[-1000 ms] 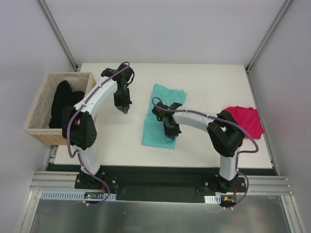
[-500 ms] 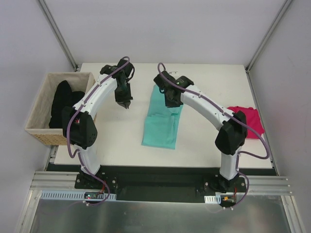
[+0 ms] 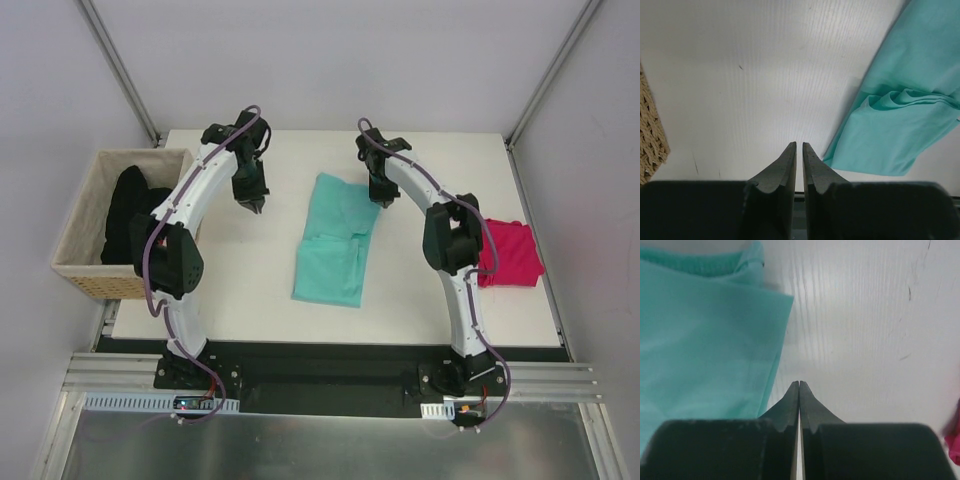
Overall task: Fold and stack the t-shirts
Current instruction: Fold the folded rectangular tshirt in 1/3 of the way
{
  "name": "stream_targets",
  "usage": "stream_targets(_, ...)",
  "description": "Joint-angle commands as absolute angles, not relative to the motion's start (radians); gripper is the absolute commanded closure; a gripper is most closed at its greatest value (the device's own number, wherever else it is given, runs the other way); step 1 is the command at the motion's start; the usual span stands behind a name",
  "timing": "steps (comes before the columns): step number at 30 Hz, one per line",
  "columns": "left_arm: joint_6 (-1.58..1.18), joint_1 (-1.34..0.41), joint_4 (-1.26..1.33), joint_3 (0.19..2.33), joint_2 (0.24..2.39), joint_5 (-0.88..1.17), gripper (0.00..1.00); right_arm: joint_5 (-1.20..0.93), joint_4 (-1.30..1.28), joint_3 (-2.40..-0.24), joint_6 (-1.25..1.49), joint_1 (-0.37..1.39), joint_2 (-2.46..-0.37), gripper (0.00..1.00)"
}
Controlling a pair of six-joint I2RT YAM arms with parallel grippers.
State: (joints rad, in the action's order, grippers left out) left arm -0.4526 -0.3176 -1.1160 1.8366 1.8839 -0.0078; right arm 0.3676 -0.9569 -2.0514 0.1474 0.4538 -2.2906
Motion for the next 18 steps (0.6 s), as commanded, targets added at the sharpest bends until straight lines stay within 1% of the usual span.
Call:
stream_targets(1, -0.423, -0.301, -1.18, 1.934, 1.917, -0.002, 0.91, 0.287, -0.979, -2.195, 0.086, 0.419, -2.345, 0.99)
stream_targets(8, -0.414, -0.284, -1.213, 1.996, 1.953, -0.002, 0.91, 0.199, -0.965, -2.224, 0.104, 0.365, -2.398, 0.99)
stream_targets(18, -0.411, -0.27, -1.232, 2.037, 1.976, -0.003, 0.91, 0.069, -0.931, -2.221, 0.124, 0.362, -2.43, 0.99)
